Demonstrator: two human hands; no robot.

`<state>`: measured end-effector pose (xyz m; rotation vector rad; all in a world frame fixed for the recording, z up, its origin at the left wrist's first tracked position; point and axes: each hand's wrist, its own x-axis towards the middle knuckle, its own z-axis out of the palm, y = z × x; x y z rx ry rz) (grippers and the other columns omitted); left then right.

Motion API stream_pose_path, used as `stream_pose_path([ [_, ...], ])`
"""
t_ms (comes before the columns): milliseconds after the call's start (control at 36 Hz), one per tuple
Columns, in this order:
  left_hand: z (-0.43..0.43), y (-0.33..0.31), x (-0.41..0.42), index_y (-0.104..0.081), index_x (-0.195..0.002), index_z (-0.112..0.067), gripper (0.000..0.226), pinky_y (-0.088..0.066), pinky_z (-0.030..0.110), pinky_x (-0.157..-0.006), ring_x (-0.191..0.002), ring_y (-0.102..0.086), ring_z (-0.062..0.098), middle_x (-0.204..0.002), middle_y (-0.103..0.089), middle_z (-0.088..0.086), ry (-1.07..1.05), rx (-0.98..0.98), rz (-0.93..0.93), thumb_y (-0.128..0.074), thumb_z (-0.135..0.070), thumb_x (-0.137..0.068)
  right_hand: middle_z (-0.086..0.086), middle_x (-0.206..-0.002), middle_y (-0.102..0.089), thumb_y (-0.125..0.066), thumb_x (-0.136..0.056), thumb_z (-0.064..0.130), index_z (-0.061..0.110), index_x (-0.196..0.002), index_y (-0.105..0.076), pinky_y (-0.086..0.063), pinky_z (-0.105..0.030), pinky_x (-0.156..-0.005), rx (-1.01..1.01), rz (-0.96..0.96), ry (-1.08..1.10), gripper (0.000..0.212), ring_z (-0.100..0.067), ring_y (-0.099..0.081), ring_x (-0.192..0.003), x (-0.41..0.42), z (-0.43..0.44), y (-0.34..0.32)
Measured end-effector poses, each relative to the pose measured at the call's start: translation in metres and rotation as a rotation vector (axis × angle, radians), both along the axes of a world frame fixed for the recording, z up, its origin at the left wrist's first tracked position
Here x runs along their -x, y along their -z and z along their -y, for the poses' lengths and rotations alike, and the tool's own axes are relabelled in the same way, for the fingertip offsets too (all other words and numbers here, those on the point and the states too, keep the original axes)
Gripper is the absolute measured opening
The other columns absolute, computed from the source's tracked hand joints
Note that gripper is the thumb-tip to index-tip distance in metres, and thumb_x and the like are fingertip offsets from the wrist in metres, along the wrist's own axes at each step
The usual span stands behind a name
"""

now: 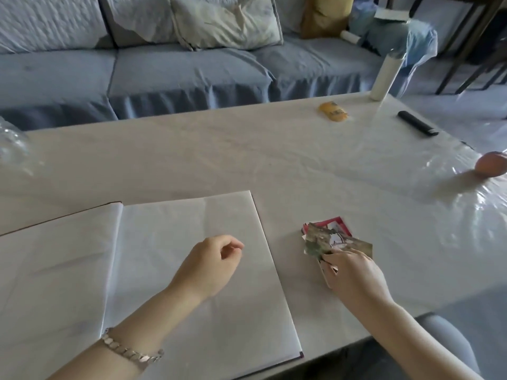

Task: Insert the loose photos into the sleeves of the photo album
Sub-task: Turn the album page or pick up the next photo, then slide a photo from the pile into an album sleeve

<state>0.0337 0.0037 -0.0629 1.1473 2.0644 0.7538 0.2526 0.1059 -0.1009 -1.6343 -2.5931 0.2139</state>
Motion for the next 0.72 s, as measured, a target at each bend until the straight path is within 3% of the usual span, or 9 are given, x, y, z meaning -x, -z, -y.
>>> stream_pose_path([
  [83, -0.002, -0.003, -0.009, -0.06, -0.084, -0.029, 0.019, -0.048, 0.023, -0.074, -0.081, -0.067, 0.007, -0.084, -0.07, -0.009, -0.016, 0.011, 0.188, -0.05, -0.015, -0.092, 0.007, -0.067, -0.051, -0.046, -0.091, 0.023, 0.02, -0.064, -0.052, -0.029, -0.024, -0.053, 0.01, 0.027, 0.081, 0.027, -0.018, -0.046, -0.071, 0.006, 0.003, -0.008],
  [167, -0.003, -0.007, -0.014, -0.061, -0.085, -0.025, 0.015, -0.046, 0.02, -0.069, -0.082, -0.068, 0.01, -0.087, -0.071, -0.003, -0.026, -0.005, 0.279, -0.051, -0.017, -0.093, 0.004, -0.064, -0.066, -0.075, -0.071, 0.006, 0.019, -0.058, -0.063, -0.042, -0.021, -0.053, -0.193, -0.122, 0.028, 0.022, -0.023, -0.063, -0.067, 0.014, 0.007, -0.011],
  [222, -0.003, -0.013, -0.015, -0.062, -0.086, -0.024, 0.014, -0.047, 0.021, -0.073, -0.083, -0.068, 0.01, -0.092, -0.071, -0.002, -0.021, -0.018, 0.326, -0.051, -0.025, -0.094, 0.003, -0.073, -0.073, -0.075, -0.065, 0.001, 0.018, -0.071, -0.075, -0.051, -0.025, -0.064, -0.441, -0.368, -0.122, 0.018, -0.02, -0.069, -0.07, 0.023, 0.012, -0.012],
  [278, -0.001, -0.021, -0.015, -0.064, -0.089, -0.022, 0.021, -0.049, 0.026, -0.08, -0.087, -0.068, 0.01, -0.098, -0.071, -0.001, -0.02, -0.027, 0.425, -0.048, -0.034, -0.095, 0.0, -0.086, -0.074, -0.062, -0.077, 0.007, 0.012, -0.082, -0.077, -0.048, -0.028, -0.085, -0.523, -0.489, -0.3, 0.016, -0.016, -0.071, -0.08, 0.037, 0.018, -0.02],
  [417, 0.012, -0.037, -0.005, -0.068, -0.095, -0.014, 0.021, -0.055, 0.034, -0.08, -0.084, -0.07, 0.011, -0.094, -0.072, 0.004, -0.147, -0.177, 0.628, -0.051, -0.025, -0.094, 0.0, -0.097, -0.073, -0.057, -0.084, 0.016, 0.01, -0.086, -0.076, -0.044, -0.029, -0.095, -0.477, -0.584, -0.576, 0.02, -0.011, -0.069, -0.092, 0.081, 0.044, -0.032],
  [500, 0.023, -0.035, 0.014, -0.067, -0.092, -0.003, 0.017, -0.059, 0.035, -0.074, -0.075, -0.067, 0.017, -0.088, -0.07, 0.015, -0.264, -0.246, 0.487, -0.051, -0.006, -0.094, 0.0, -0.103, -0.072, -0.057, -0.085, 0.024, 0.013, -0.089, -0.076, -0.042, -0.029, -0.098, -0.361, -0.595, -0.638, 0.023, -0.011, -0.066, -0.099, 0.102, 0.054, -0.033],
  [556, 0.033, -0.032, 0.034, -0.065, -0.086, -0.002, 0.015, -0.058, 0.037, -0.071, -0.075, -0.064, 0.028, -0.081, -0.068, 0.017, -0.234, -0.241, 0.26, -0.052, -0.005, -0.092, 0.001, -0.108, -0.07, -0.059, -0.082, 0.033, 0.015, -0.093, -0.074, -0.044, -0.027, -0.095, -0.246, -0.638, -0.605, 0.026, -0.011, -0.062, -0.101, 0.115, 0.057, -0.038],
  [639, 0.052, -0.037, 0.063, -0.06, -0.077, -0.021, 0.015, -0.043, 0.02, -0.059, -0.061, -0.054, 0.011, -0.063, -0.059, -0.007, -0.094, -0.141, -0.063, -0.056, -0.015, -0.09, 0.001, -0.124, -0.06, -0.065, -0.078, 0.029, 0.02, -0.113, -0.063, -0.044, -0.024, -0.091, -0.098, -0.723, -0.506, 0.036, -0.011, -0.052, -0.109, 0.137, 0.06, -0.052],
  [722, 0.069, -0.051, 0.087, -0.056, -0.079, -0.036, 0.018, -0.043, 0.024, -0.066, -0.069, -0.055, 0.009, -0.069, -0.06, -0.011, 0.056, -0.041, -0.285, -0.057, -0.023, -0.09, 0.004, -0.132, -0.05, -0.067, -0.082, 0.028, 0.023, -0.131, -0.05, -0.03, -0.015, -0.099, 0.072, -0.659, -0.561, 0.052, -0.009, -0.039, -0.121, 0.162, 0.062, -0.072],
])
